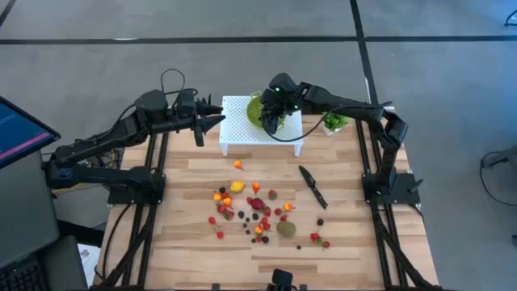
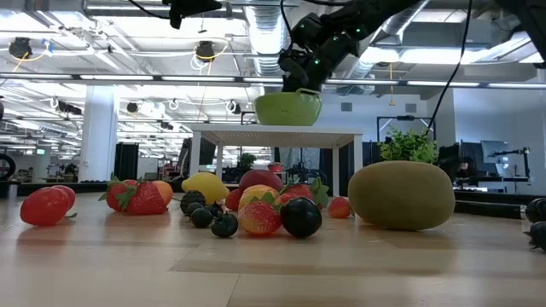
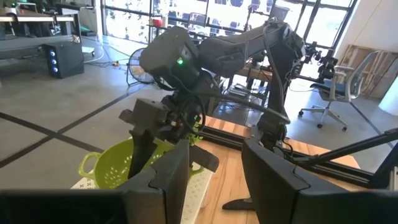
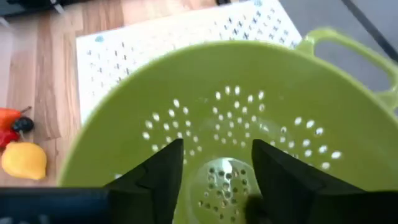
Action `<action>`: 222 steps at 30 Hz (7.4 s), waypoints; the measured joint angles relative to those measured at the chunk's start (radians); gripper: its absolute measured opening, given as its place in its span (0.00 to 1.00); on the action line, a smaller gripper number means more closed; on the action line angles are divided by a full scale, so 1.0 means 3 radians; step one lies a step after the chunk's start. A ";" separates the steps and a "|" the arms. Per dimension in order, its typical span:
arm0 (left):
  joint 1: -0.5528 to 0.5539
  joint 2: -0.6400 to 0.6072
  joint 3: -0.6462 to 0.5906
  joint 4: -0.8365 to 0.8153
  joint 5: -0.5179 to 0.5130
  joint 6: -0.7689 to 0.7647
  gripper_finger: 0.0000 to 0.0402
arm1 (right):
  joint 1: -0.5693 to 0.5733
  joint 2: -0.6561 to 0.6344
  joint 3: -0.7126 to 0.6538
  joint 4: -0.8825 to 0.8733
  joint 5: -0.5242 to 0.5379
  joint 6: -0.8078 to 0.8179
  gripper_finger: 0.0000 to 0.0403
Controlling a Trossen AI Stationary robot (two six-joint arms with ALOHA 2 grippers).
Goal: Pick & Place Fruit
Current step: Adjust the green strainer bowl on the shelf, then put the black cherry into the green strainer bowl
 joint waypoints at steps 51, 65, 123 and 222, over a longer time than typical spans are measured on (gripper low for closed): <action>0.0001 0.0000 0.0000 0.0097 -0.0001 0.0000 0.35 | 0.0402 -0.1078 0.0078 -0.1973 0.0538 -0.0080 0.00; 0.0001 0.0000 0.0000 0.0121 0.0000 0.0000 0.35 | -0.0242 -0.0828 -0.0323 -0.1118 0.0402 -0.0110 0.00; 0.0001 0.0000 0.0001 0.0259 -0.0001 0.0000 0.35 | 0.3576 -0.0751 -0.0334 -0.2608 0.1308 0.3276 0.15; 0.0000 0.0000 0.0001 0.0423 -0.0001 0.0000 0.35 | 0.2803 -0.1006 -0.1885 -0.0967 0.1426 0.3399 0.26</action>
